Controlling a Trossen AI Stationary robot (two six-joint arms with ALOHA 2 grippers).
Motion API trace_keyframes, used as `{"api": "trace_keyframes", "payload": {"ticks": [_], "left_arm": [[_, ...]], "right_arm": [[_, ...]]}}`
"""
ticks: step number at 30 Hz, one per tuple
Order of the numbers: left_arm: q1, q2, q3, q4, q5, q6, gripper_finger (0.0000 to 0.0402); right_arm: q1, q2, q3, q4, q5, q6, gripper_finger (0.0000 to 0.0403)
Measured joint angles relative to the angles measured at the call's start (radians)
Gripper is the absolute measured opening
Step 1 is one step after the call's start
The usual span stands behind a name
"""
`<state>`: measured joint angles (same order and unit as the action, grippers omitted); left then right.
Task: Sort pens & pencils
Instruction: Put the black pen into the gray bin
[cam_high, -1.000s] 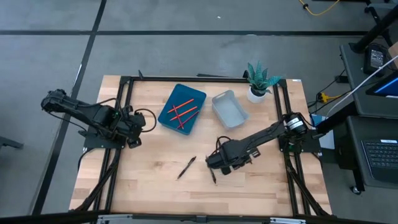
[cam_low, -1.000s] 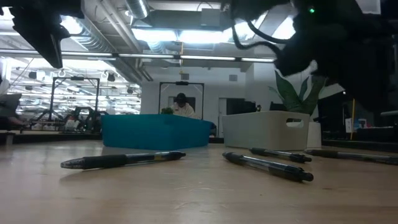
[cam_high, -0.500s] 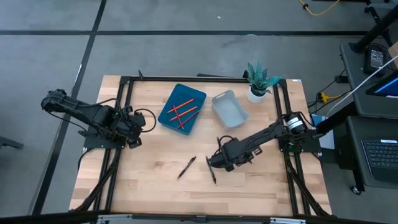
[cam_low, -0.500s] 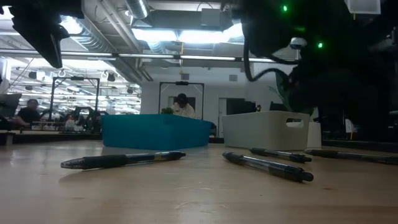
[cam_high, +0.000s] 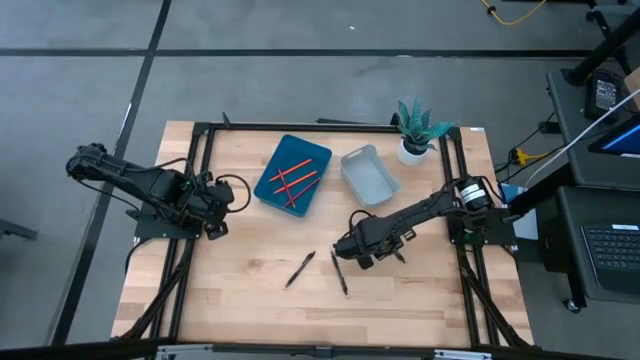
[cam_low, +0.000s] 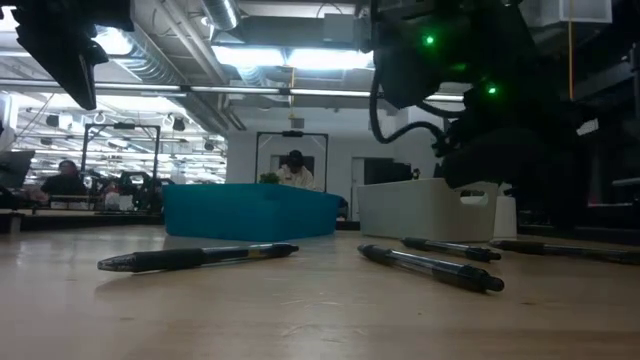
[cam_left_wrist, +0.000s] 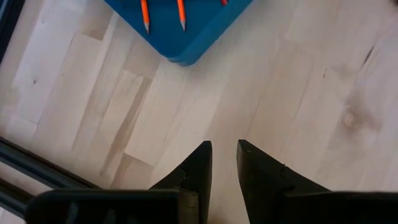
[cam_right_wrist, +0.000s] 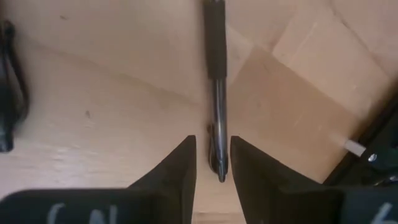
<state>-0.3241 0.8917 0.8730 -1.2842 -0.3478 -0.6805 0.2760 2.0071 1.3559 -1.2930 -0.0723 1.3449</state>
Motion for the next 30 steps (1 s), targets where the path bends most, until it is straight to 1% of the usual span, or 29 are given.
{"api": "trace_keyframes", "payload": {"ticks": [5,11,13,14,17,19,22,27,30], "left_arm": [[0.000,0.000,0.000,0.000,0.002,-0.001,0.0069],[0.001,0.000,0.000,0.000,0.000,0.001,0.0069],[0.001,0.000,0.000,-0.001,-0.003,0.002,0.0069],[0.001,0.000,0.000,0.000,-0.004,0.002,0.0069],[0.001,0.000,0.000,0.000,-0.005,0.002,0.0069],[0.001,0.000,0.000,0.001,-0.006,0.001,0.0069],[0.001,0.000,0.000,0.006,-0.007,0.001,0.0069],[0.001,0.000,0.000,0.024,-0.007,-0.001,0.0069],[0.001,0.000,0.000,0.027,-0.007,-0.017,0.0069]], "right_arm": [[-0.001,-0.077,0.000,0.023,0.018,0.013,0.0100],[0.004,-0.263,-0.001,0.019,0.153,0.055,0.0100],[0.005,-0.307,-0.009,0.021,0.176,0.057,0.0100],[0.005,-0.322,-0.022,0.020,0.172,0.056,0.0100],[0.005,-0.335,-0.078,0.023,0.095,0.037,0.0100],[0.005,-0.335,-0.117,0.025,0.064,0.042,0.0100],[0.005,-0.335,-0.166,0.056,0.061,0.064,0.0100],[0.005,-0.335,-0.229,0.233,0.074,0.037,0.0100],[0.005,-0.335,-0.273,0.276,0.072,0.039,0.0100]]}}
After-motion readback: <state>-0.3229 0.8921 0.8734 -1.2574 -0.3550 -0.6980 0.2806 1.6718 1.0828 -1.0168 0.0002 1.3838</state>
